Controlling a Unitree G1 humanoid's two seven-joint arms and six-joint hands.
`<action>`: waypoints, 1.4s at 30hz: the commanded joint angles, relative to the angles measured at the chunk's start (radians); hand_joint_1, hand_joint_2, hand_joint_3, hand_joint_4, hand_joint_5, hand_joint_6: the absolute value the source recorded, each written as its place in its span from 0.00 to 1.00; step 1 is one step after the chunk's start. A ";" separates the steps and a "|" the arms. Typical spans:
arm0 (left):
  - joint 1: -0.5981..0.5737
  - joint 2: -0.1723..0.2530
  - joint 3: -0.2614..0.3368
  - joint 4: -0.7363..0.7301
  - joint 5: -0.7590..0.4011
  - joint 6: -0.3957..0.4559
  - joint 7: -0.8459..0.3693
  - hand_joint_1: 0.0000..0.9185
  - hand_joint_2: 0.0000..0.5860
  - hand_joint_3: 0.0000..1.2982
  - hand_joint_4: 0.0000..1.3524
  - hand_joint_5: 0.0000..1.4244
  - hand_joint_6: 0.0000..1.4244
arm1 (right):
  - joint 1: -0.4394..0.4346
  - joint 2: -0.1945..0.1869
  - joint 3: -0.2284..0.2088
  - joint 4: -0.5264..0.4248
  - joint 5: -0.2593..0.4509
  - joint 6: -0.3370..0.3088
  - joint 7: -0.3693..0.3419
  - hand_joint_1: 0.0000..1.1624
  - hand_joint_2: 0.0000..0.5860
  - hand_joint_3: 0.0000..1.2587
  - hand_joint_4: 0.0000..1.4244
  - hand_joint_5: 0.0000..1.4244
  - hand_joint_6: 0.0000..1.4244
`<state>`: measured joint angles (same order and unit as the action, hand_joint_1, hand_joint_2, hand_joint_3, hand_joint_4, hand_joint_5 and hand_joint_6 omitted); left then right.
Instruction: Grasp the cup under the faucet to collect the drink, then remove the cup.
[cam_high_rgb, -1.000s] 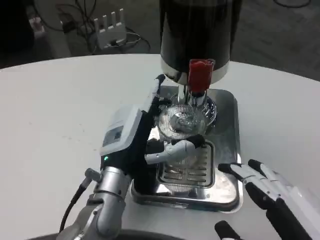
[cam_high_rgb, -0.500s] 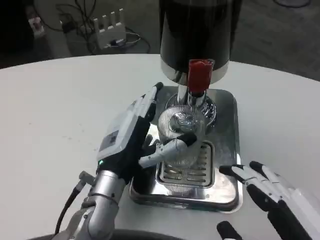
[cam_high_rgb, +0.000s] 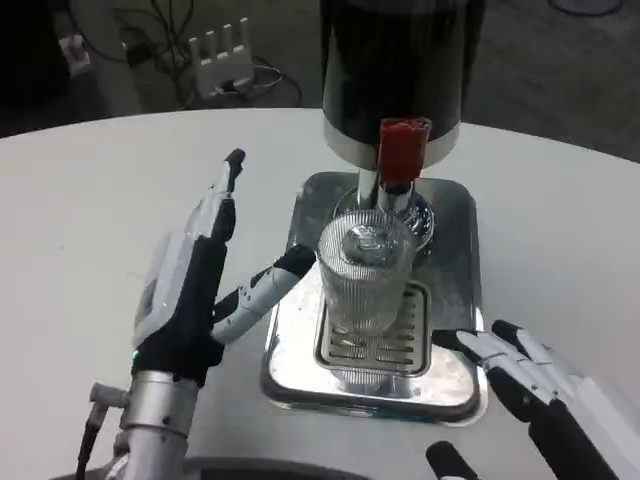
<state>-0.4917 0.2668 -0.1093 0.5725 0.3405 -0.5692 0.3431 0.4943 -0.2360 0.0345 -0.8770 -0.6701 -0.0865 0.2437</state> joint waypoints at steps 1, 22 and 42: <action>0.054 -0.033 0.037 -0.129 -0.093 0.001 -0.067 0.09 0.14 0.01 0.01 0.07 0.06 | 0.007 0.006 0.004 -0.013 0.005 -0.006 -0.006 0.39 0.77 0.12 0.07 0.00 0.00; 0.031 -0.135 0.050 -0.553 -0.282 0.223 -0.360 0.19 0.20 0.07 0.12 0.20 0.16 | 0.044 0.012 -0.007 -0.032 0.016 -0.019 -0.015 0.39 0.77 0.12 0.07 0.00 0.00; -0.026 -0.156 0.075 -0.589 -0.272 0.259 -0.370 0.17 0.21 0.14 0.27 0.28 0.24 | 0.039 0.013 -0.006 -0.023 0.018 -0.015 -0.016 0.39 0.77 0.12 0.07 0.00 0.00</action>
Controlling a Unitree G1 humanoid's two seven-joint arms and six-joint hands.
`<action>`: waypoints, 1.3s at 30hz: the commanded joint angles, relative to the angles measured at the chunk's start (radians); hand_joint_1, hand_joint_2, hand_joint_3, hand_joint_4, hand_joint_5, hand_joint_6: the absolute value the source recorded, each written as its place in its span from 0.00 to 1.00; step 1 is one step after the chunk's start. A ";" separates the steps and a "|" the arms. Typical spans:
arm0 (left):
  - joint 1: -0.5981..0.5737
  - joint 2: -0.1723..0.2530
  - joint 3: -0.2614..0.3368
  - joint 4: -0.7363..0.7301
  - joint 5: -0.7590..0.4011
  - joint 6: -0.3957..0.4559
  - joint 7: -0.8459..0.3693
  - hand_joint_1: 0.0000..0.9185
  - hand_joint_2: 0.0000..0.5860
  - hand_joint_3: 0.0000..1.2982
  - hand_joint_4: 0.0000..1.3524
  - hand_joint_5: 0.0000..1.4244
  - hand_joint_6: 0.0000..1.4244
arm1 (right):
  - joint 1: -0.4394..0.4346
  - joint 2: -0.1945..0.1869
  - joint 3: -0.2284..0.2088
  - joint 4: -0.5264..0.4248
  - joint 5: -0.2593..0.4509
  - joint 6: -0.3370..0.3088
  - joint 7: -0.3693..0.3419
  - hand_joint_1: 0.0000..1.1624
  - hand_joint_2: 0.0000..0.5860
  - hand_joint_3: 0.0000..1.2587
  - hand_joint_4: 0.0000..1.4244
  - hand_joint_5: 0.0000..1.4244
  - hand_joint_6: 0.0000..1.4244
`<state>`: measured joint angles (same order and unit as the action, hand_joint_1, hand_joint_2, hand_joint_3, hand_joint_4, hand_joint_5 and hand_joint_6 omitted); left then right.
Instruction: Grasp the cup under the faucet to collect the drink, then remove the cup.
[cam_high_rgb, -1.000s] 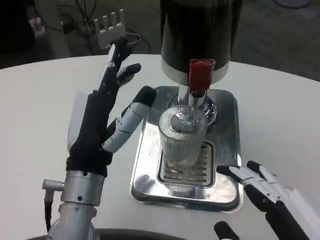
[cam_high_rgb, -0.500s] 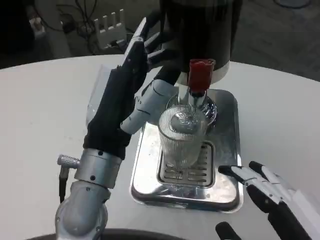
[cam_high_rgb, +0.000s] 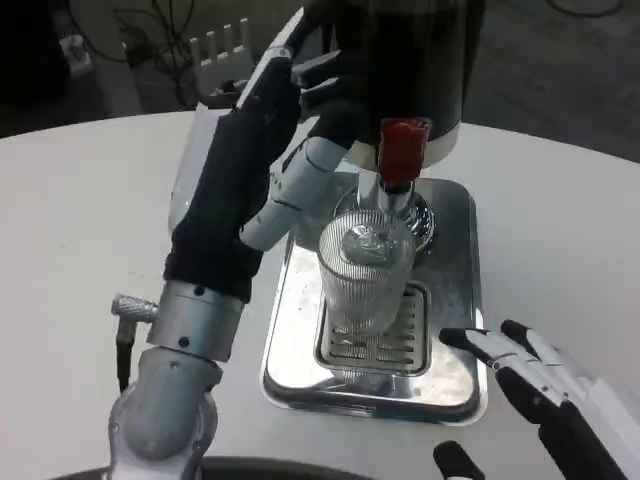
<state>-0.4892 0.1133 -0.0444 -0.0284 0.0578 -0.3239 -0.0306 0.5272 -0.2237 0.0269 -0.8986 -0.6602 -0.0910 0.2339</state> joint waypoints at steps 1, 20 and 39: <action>-0.035 -0.004 0.010 0.017 0.010 0.017 0.002 0.17 0.21 0.14 0.28 0.28 0.24 | 0.007 0.001 0.002 -0.002 0.008 -0.012 -0.007 0.39 0.77 0.12 0.07 0.00 0.00; -0.092 -0.009 -0.023 0.099 0.004 0.037 -0.047 0.17 0.20 0.18 0.26 0.29 0.27 | 0.015 0.005 -0.002 -0.003 0.015 -0.014 -0.011 0.38 0.77 0.12 0.07 0.00 0.00; -0.120 -0.005 -0.061 0.139 0.042 0.033 -0.082 0.17 0.20 0.18 0.24 0.28 0.26 | 0.000 0.006 0.000 0.014 0.023 -0.010 -0.013 0.38 0.77 0.13 0.07 0.00 0.00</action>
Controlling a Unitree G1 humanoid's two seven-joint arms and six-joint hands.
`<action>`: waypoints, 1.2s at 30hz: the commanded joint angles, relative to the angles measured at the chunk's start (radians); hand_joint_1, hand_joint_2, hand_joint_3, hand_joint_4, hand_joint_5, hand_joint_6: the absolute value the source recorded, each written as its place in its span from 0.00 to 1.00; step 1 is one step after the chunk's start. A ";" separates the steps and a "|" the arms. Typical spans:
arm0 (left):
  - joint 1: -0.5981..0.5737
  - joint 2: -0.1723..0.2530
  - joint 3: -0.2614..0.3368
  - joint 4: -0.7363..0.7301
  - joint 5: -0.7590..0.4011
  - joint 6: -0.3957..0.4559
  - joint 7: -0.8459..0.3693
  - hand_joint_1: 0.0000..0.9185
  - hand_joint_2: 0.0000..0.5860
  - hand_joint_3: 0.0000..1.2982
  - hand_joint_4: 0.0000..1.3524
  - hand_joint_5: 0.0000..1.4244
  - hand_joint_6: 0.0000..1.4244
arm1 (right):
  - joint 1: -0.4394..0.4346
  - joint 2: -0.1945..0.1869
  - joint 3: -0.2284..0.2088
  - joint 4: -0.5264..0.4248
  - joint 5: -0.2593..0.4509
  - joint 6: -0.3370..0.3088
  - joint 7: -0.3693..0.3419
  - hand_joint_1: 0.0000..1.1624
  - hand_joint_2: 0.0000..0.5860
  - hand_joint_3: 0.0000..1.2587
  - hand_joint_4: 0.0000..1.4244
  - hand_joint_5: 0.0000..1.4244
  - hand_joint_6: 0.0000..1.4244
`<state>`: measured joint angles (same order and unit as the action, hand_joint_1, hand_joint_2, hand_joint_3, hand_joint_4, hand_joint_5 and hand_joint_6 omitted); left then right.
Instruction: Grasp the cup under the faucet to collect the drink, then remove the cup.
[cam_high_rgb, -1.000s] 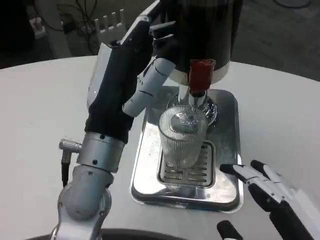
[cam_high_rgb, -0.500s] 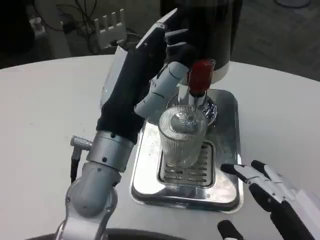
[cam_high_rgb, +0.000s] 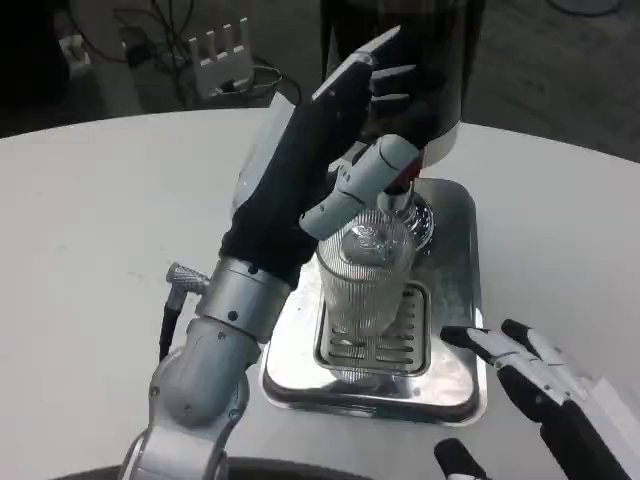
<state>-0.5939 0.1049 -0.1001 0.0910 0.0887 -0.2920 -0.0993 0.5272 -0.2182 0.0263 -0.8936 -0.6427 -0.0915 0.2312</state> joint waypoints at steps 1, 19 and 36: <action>-0.016 0.004 -0.005 0.023 0.013 0.000 -0.015 0.17 0.20 0.18 0.24 0.28 0.26 | -0.003 0.001 0.002 0.011 0.005 -0.009 -0.009 0.38 0.77 0.13 0.07 0.00 0.00; -0.062 0.029 -0.015 0.087 0.029 -0.023 -0.057 0.15 0.20 0.18 0.24 0.28 0.26 | -0.016 0.007 0.007 0.019 0.000 -0.003 -0.008 0.38 0.77 0.13 0.07 0.00 0.00; -0.054 0.021 -0.017 0.103 0.030 -0.014 -0.073 0.13 0.20 0.26 0.22 0.27 0.25 | -0.015 0.005 0.009 0.021 0.000 -0.004 -0.006 0.38 0.77 0.13 0.08 0.00 0.00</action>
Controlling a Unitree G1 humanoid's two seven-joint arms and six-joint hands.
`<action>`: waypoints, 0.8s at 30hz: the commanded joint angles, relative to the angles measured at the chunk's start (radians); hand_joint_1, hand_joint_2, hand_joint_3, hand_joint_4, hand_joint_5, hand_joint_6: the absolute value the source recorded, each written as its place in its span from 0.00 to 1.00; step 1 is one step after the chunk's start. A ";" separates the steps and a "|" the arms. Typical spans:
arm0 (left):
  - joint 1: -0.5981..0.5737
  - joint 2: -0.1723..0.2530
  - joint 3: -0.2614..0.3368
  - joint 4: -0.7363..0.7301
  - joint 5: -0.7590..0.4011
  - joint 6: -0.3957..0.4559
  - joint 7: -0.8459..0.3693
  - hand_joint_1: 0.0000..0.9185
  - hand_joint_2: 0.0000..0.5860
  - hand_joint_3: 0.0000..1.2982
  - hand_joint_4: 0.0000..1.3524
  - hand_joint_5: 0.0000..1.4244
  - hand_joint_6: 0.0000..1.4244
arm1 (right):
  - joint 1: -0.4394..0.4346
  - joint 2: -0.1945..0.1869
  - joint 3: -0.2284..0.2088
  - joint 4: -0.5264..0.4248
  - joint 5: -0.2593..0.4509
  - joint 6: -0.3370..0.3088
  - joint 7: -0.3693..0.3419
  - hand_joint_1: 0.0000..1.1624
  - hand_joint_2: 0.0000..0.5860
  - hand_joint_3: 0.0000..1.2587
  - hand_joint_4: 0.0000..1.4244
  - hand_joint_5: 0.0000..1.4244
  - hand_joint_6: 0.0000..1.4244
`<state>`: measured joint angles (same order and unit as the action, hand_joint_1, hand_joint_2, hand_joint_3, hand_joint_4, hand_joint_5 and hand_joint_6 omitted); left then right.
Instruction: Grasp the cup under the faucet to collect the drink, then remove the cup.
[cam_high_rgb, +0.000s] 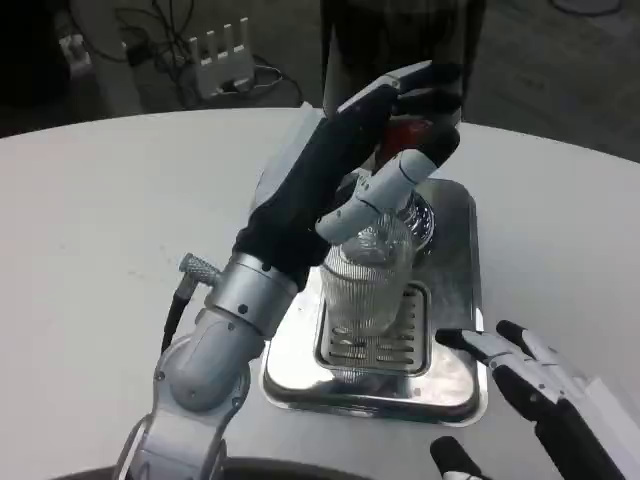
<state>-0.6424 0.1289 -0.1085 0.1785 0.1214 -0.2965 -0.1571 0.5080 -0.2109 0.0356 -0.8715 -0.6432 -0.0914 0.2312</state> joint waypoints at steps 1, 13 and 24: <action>-0.006 -0.004 -0.009 0.016 -0.003 -0.009 -0.016 0.13 0.20 0.27 0.22 0.27 0.25 | 0.004 -0.002 0.000 -0.001 0.001 -0.004 -0.005 0.38 0.77 0.13 0.08 0.00 0.00; -0.023 -0.026 -0.007 0.061 -0.051 0.006 -0.055 0.13 0.20 0.41 0.23 0.27 0.26 | 0.001 -0.002 -0.010 -0.001 0.009 -0.002 -0.006 0.38 0.77 0.14 0.08 0.01 0.00; -0.044 -0.043 0.004 0.119 -0.129 0.025 -0.114 0.13 0.20 0.42 0.26 0.30 0.30 | -0.010 -0.001 -0.010 0.001 0.010 0.005 -0.001 0.38 0.77 0.15 0.08 0.01 0.00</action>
<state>-0.6820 0.0890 -0.0951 0.2703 -0.0070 -0.2894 -0.2475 0.5016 -0.2108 0.0272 -0.8714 -0.6416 -0.0911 0.2313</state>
